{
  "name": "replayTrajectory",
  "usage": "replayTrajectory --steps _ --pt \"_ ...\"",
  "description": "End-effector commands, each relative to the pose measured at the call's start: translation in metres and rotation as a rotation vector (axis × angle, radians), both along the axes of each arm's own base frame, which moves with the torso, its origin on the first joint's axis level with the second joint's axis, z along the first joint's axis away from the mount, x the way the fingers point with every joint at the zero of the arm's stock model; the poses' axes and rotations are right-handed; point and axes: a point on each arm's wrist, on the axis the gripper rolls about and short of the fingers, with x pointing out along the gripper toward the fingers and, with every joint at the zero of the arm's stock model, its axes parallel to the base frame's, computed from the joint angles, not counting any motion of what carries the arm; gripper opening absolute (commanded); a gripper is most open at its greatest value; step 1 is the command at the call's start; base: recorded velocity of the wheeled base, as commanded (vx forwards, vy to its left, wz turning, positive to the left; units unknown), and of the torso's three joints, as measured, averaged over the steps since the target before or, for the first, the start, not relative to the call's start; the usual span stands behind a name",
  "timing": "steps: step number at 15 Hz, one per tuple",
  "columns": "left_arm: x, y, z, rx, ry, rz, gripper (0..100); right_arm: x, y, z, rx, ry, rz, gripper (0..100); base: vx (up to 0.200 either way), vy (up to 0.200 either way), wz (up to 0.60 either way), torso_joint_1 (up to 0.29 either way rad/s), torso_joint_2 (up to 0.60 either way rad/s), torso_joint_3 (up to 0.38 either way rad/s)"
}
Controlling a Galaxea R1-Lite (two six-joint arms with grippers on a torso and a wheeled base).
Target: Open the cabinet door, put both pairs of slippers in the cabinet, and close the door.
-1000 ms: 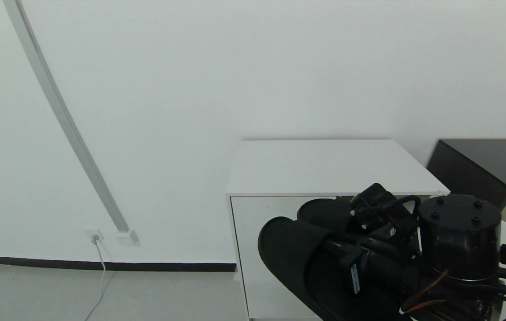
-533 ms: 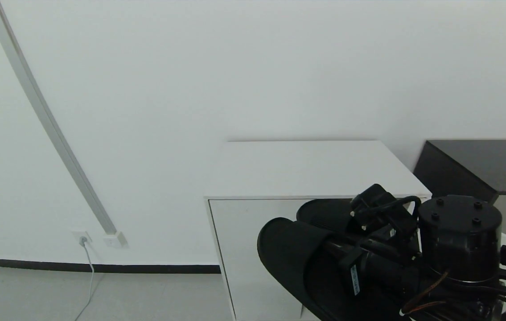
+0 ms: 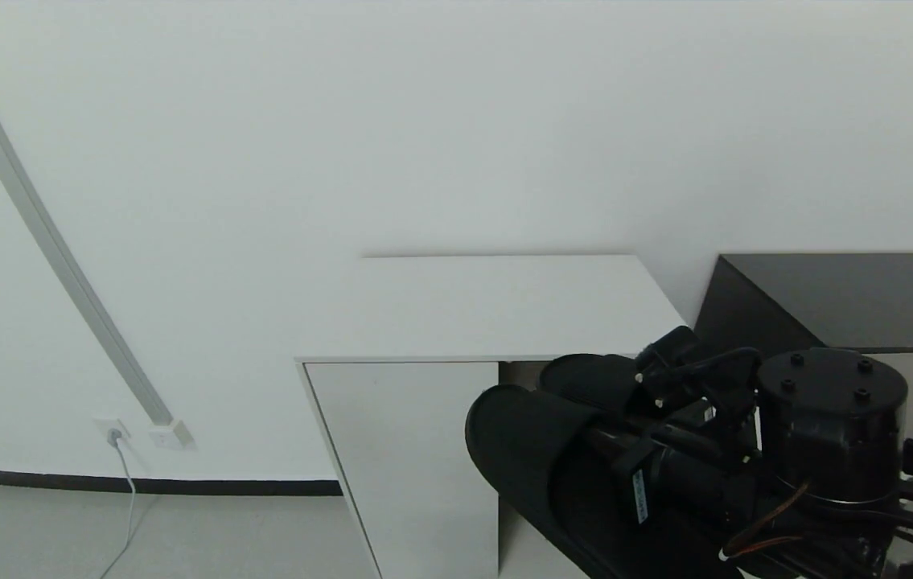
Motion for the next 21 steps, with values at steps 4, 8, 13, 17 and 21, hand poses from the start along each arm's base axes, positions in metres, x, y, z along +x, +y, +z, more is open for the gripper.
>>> replayTrajectory --steps 4,8,13,17,21 --pt "0.0 0.0 0.0 0.001 -0.001 -0.001 0 0.0007 -0.0013 -0.0039 -0.01 0.01 -0.002 0 0.0 -0.2 0.0 0.006 0.0 0.002" --pt "0.0 -0.0001 0.0 -0.001 -0.001 -0.002 0 0.0004 -0.0016 -0.0046 -0.012 0.012 -0.001 0 0.0 0.0 0.0 0.0 0.0 0.0" --pt "0.0 -0.0001 0.0 -0.001 -0.001 -0.002 0 0.0001 -0.0013 -0.0054 -0.015 0.014 0.001 0 0.0 0.0 0.0 0.0 0.0 0.0" --pt "0.0 0.0 0.0 0.004 0.0 -0.001 0 0.0007 -0.0006 -0.0094 -0.017 0.017 0.002 0 0.0 0.0 0.0 0.0 0.0 0.0" --pt "0.0 0.0 0.0 0.004 0.0 -0.001 0 -0.0011 -0.0029 -0.0091 0.006 -0.017 -0.001 0 0.0 0.0 0.0 -0.027 0.06 0.035"
